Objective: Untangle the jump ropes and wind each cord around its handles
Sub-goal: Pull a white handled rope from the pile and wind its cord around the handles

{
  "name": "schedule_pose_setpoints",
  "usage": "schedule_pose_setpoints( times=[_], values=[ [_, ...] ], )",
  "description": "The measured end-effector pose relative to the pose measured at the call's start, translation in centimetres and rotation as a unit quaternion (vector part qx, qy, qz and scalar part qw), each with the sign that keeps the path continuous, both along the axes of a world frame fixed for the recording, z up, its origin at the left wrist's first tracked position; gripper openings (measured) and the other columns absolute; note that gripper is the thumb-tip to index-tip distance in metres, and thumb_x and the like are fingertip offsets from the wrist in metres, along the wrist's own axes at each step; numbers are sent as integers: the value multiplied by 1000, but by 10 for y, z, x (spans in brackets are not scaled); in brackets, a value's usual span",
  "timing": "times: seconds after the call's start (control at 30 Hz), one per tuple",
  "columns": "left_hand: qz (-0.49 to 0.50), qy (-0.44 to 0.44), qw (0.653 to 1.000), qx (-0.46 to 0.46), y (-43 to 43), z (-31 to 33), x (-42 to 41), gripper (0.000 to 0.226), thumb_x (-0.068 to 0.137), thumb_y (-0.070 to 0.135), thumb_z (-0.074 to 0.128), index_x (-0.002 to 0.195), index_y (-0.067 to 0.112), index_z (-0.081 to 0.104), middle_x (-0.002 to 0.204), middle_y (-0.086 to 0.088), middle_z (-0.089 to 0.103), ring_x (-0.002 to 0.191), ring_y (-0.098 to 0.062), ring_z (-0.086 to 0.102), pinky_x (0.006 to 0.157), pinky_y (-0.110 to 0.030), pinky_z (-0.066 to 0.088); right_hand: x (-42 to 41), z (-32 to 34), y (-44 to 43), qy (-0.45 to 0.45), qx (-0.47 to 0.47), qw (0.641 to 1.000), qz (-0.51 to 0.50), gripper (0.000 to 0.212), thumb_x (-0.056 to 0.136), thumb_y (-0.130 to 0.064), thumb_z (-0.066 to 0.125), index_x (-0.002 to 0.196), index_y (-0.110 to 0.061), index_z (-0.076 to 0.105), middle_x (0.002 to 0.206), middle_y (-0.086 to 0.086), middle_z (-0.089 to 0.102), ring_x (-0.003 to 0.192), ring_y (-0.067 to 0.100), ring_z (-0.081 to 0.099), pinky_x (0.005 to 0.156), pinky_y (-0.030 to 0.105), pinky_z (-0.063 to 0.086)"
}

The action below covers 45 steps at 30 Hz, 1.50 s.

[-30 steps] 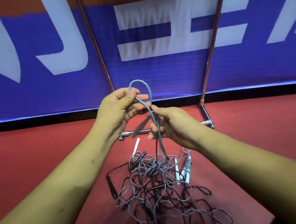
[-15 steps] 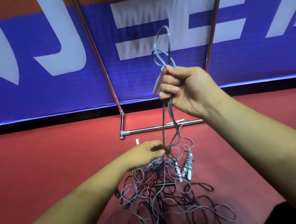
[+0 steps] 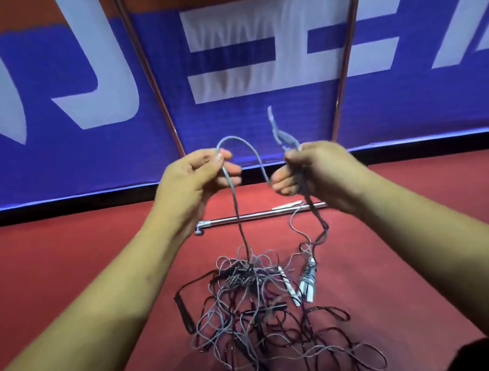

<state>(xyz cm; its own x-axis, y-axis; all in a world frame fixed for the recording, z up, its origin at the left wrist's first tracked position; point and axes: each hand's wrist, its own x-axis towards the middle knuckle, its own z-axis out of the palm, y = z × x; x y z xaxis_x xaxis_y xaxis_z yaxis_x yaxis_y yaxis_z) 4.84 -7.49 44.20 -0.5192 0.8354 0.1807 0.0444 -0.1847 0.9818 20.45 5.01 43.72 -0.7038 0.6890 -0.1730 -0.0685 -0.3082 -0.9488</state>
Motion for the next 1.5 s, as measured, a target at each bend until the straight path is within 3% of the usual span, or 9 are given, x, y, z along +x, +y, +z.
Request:
schedule_pose_setpoints(
  times=[0.17,0.33,0.53,0.7,0.93,1.07,1.2,1.33,1.5],
  values=[
    [11,-47,998,27,7,9,6,13,98,7,53,88,4,61,72,-2,73,57,-10,66,57,-22,53,-15,-16,-28,66,-46,981,177,18,94,-21,49,95,-4,53,88,23,71,82,31,70,82,38,55],
    [25,-58,998,-21,1,-4,-9,15,97,10,56,84,4,60,68,-3,70,57,-11,66,61,-24,55,-22,-22,-39,54,71,981,174,12,91,10,51,93,-3,50,65,10,59,57,20,57,56,23,49],
    [-10,-47,987,-155,-7,-35,-25,23,98,8,48,77,8,56,61,-2,54,57,-15,60,64,-28,48,-20,0,-27,94,16,994,50,20,91,11,52,86,-8,46,61,12,62,52,19,57,48,25,39],
    [-294,146,905,-272,-9,-81,4,37,93,-1,59,121,24,60,125,12,64,120,2,56,103,-15,41,-17,24,-19,178,-32,982,48,19,91,11,47,85,-7,46,66,14,61,54,20,60,55,29,40],
    [-175,328,873,-316,-2,-98,-12,23,103,25,49,105,14,70,103,-2,73,98,-15,67,101,-36,49,0,33,4,108,81,990,-47,17,92,8,49,90,-9,46,69,11,63,59,19,60,43,22,35],
    [-73,154,942,-290,-2,-70,-26,26,106,20,40,89,11,58,67,-1,73,63,-11,71,70,-33,59,15,14,13,-65,203,974,-81,20,92,6,50,92,-13,42,75,11,70,58,14,67,44,21,33],
    [-64,-21,980,-187,-5,-31,-12,24,104,25,42,91,11,55,68,-7,73,59,-15,72,52,-21,56,19,1,12,-135,199,971,-10,8,96,3,46,92,-3,48,85,22,72,59,17,70,40,20,38],
    [-54,-194,975,-91,-1,-11,2,23,103,22,44,84,12,54,71,-8,75,59,-10,72,50,-21,55,8,-17,-14,-77,43,988,125,13,91,-19,56,85,-9,51,94,29,70,75,31,71,37,19,30],
    [-22,-226,973,-51,3,-8,2,22,102,20,47,85,9,55,74,-11,75,66,-15,74,56,-24,58,-4,-34,-29,24,-53,970,237,27,86,-22,50,109,-8,43,110,33,66,72,27,62,48,25,40]
  ],
)
